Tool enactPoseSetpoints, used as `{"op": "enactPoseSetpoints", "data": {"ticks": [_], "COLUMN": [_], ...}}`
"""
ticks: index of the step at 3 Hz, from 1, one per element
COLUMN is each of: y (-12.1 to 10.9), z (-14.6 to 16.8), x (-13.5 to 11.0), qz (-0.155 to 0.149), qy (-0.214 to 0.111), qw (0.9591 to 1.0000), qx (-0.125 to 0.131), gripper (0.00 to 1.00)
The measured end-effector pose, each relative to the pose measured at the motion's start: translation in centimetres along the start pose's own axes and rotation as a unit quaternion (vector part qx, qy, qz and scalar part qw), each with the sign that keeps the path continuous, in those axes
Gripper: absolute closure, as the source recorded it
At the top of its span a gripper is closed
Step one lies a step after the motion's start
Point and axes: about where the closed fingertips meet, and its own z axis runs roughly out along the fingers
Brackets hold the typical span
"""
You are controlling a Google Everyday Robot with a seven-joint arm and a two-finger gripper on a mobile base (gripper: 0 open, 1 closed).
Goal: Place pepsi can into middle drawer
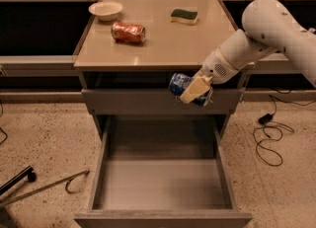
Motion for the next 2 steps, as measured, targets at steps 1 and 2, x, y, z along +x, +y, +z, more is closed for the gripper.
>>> {"op": "enactPoseSetpoints", "data": {"ticks": [1,2], "y": [0.9,3.9], "z": [1.1,5.7], "x": [0.7,2.8], "qz": [-0.001,-0.009], "qy": [-0.004,-0.026], "qw": [1.0,0.9996], "qx": [-0.002,-0.012], "gripper": [1.0,1.0]}}
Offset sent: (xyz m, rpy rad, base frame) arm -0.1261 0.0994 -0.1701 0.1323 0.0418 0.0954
